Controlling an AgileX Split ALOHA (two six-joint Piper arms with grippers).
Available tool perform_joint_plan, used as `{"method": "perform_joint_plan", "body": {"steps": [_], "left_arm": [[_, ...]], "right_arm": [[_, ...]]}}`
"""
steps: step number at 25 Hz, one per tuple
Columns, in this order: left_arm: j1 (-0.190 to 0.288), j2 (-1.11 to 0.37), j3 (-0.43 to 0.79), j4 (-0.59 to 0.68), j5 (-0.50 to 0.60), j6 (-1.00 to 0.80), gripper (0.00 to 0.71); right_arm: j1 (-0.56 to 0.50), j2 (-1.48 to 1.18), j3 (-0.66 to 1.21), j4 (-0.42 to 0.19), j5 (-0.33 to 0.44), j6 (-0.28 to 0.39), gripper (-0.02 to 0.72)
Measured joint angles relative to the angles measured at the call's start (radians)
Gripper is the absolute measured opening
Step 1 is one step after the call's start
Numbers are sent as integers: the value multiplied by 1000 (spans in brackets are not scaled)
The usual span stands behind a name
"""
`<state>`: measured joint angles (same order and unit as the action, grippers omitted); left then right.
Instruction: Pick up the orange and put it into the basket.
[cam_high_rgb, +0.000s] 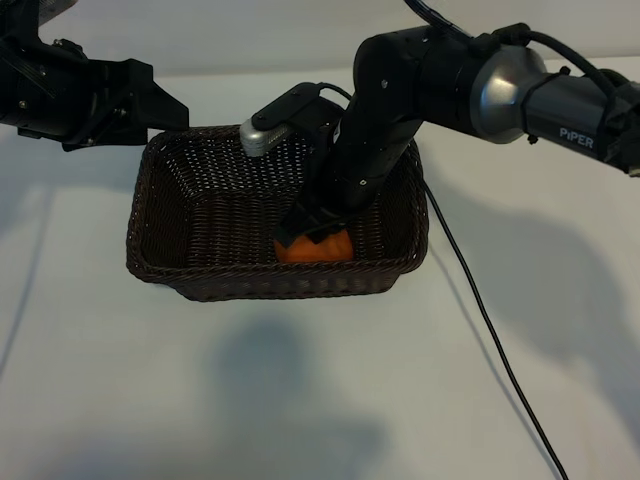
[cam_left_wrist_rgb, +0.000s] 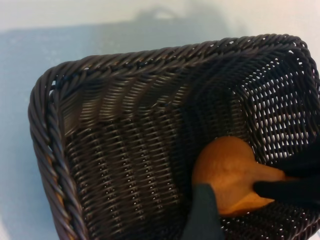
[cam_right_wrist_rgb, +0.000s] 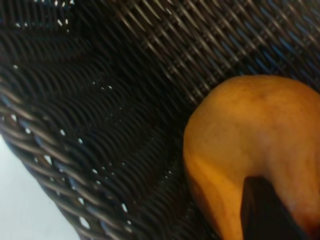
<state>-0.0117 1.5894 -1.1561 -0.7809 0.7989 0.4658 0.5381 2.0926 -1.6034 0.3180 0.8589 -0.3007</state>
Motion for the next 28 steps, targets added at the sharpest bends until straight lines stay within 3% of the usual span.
{"method": "perform_joint_plan", "body": {"steps": [3, 6, 12, 15, 19, 24, 28], "left_arm": [[0, 0, 0, 0, 1, 0, 587], [0, 0, 0, 0, 1, 0, 587], [0, 0, 0, 0, 1, 0, 587], [0, 0, 0, 0, 1, 0, 587], [0, 0, 0, 0, 1, 0, 587], [0, 0, 0, 0, 1, 2, 587], [0, 0, 0, 0, 1, 3, 587]], "right_arm": [[0, 0, 0, 9, -1, 7, 105], [0, 0, 0, 11, 1, 26, 185], [0, 0, 0, 12, 2, 45, 562], [0, 0, 0, 11, 2, 48, 673], [0, -1, -1, 11, 2, 50, 687], [0, -31, -1, 7, 3, 62, 644], [0, -86, -16, -51, 25, 121, 629]]}}
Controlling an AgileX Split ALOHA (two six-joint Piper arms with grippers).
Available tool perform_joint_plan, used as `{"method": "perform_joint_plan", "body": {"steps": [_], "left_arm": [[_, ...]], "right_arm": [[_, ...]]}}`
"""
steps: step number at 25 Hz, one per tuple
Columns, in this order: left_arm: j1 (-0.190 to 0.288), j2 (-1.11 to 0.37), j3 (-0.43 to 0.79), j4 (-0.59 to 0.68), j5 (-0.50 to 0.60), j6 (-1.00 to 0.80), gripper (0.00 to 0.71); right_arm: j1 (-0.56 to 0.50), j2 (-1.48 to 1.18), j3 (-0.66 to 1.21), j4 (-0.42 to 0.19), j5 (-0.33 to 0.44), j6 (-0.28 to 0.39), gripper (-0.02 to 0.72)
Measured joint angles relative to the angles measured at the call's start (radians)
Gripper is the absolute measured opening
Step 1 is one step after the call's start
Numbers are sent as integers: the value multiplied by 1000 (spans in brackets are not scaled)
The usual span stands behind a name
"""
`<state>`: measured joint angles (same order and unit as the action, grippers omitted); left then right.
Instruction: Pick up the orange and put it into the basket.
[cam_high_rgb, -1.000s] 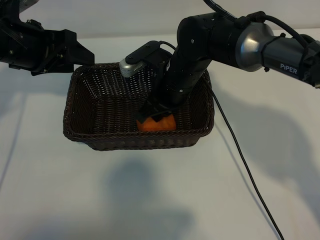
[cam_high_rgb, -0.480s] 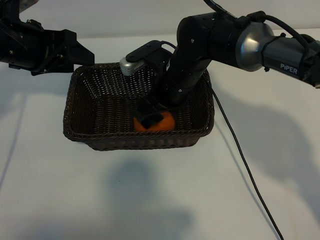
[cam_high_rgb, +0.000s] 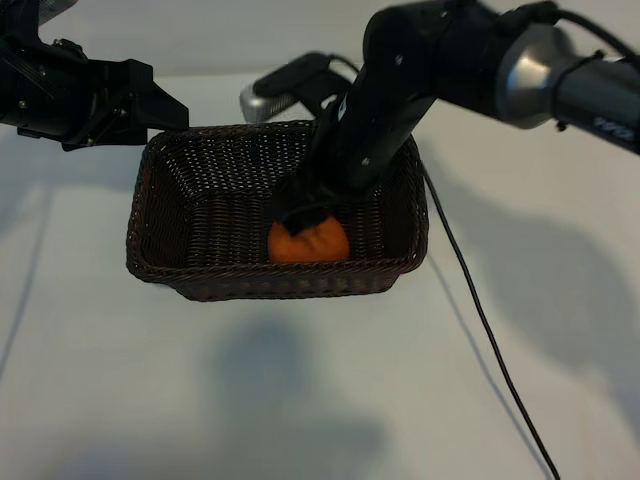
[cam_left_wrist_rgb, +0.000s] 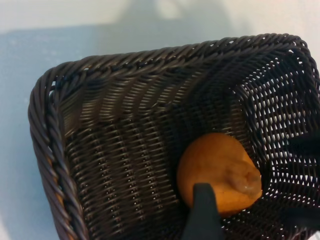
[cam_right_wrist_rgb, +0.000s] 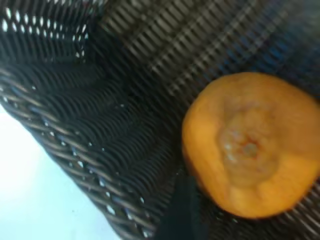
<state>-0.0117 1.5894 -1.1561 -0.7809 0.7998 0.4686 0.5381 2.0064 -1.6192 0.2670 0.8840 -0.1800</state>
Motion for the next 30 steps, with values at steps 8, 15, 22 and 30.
{"method": "perform_joint_plan", "body": {"steps": [8, 15, 22, 30], "left_arm": [[0, 0, 0, 1, 0, 0, 587], [0, 0, 0, 2, 0, 0, 587], [0, 0, 0, 2, 0, 0, 587], [0, 0, 0, 2, 0, 21, 587]], "right_arm": [[0, -35, -155, -137, 180, 117, 617], [-7, -37, -176, -211, 226, 170, 603], [-137, -37, -176, -267, 308, 180, 600], [-270, -37, -176, -267, 330, 168, 598]]}}
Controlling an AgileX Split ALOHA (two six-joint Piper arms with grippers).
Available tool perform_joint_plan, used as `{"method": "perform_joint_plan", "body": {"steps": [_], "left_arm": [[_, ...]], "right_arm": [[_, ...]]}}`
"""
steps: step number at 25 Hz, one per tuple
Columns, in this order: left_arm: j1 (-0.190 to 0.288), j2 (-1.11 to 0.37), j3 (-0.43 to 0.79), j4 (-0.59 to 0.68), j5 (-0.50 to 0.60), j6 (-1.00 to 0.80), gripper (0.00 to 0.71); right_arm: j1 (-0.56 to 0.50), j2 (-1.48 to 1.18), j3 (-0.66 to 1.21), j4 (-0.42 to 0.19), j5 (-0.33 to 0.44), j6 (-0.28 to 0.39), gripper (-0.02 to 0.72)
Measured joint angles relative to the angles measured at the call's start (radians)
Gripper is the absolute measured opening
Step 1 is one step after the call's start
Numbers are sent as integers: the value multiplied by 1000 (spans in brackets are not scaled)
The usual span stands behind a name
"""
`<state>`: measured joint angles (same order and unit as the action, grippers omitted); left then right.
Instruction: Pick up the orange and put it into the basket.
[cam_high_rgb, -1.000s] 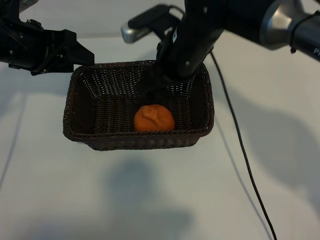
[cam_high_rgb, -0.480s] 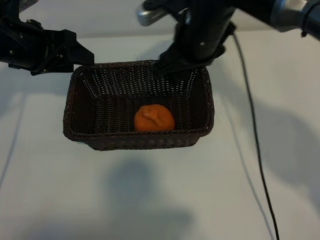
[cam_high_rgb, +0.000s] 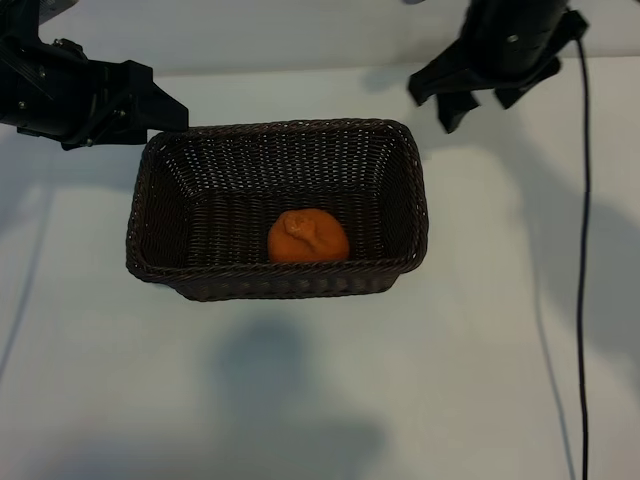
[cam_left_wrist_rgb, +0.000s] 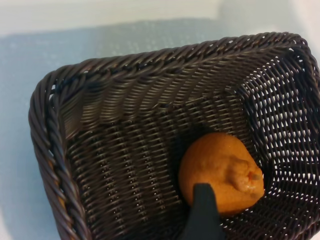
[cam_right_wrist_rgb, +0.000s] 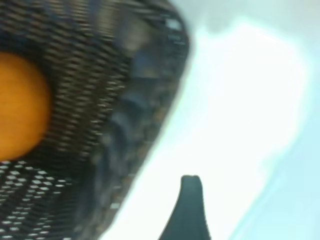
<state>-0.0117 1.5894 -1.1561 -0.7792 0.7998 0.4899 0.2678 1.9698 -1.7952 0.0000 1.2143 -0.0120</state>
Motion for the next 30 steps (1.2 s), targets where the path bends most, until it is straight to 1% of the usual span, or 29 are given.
{"method": "perform_joint_plan", "body": {"steps": [2, 4, 5, 10, 12, 16, 18, 21, 27, 30], "left_arm": [[0, 0, 0, -1, 0, 1, 587], [0, 0, 0, -2, 0, 1, 587], [0, 0, 0, -2, -1, 1, 587], [0, 0, 0, -2, -1, 2, 587], [0, 0, 0, -2, -1, 1, 587], [0, 0, 0, -2, -1, 1, 587], [0, 0, 0, -2, -2, 1, 587], [0, 0, 0, -2, -11, 1, 587], [0, 0, 0, -17, -23, 2, 587], [0, 0, 0, -24, -27, 2, 587]], "right_arm": [[-6, 0, 0, 0, 1, 0, 594], [-6, 0, 0, 25, 1, -14, 583], [-6, 0, 0, 49, 1, -26, 577], [-6, 0, 0, 220, 1, -118, 562], [-6, 0, 0, 256, 1, -147, 560], [-6, 0, 0, 288, 2, -211, 558], [-6, 0, 0, 307, 3, -231, 558], [-6, 0, 0, 329, 3, -243, 558], [-6, 0, 0, 355, 3, -246, 558], [-6, 0, 0, 355, 3, -246, 558]]}}
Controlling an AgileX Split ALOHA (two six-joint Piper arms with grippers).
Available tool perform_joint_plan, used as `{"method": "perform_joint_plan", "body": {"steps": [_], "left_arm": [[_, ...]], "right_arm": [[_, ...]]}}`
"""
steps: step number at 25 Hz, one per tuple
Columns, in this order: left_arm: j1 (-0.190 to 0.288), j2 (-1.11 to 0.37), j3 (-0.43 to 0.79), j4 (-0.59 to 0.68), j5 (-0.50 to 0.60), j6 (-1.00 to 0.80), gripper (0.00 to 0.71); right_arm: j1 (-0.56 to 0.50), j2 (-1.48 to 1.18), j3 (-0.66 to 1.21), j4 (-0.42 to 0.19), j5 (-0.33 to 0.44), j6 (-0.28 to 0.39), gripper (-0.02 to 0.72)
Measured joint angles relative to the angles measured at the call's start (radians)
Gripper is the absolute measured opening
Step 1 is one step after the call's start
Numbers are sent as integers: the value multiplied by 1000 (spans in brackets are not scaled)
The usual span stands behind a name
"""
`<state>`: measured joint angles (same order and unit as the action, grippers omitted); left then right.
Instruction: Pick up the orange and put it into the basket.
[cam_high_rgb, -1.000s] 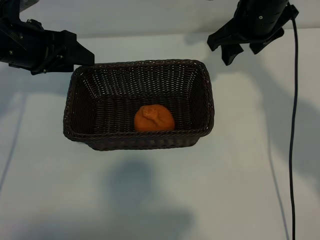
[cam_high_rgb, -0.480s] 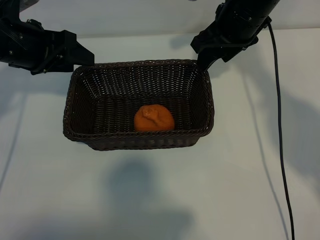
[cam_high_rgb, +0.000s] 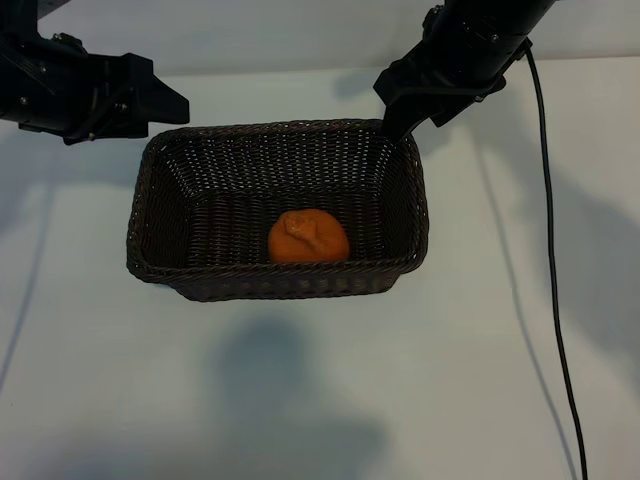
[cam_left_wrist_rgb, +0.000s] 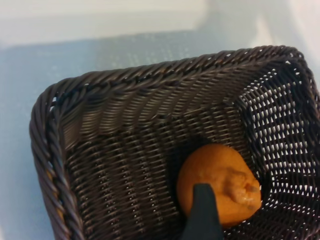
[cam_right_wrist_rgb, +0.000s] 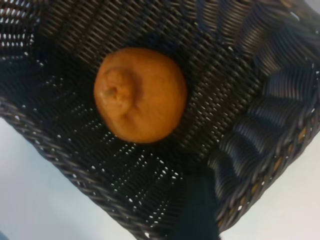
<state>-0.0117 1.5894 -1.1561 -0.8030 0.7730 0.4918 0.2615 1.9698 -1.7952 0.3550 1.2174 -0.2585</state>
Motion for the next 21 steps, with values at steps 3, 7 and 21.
{"method": "perform_joint_plan", "body": {"steps": [3, 7, 21], "left_arm": [[0, 0, 0, 3, 0, 0, 587], [0, 0, 0, 27, -1, 0, 587], [0, 0, 0, 37, -1, 3, 587]], "right_arm": [[0, 0, 0, 0, 0, 0, 558], [0, 0, 0, 0, 0, 0, 556], [0, 0, 0, 7, 1, 0, 467]]}}
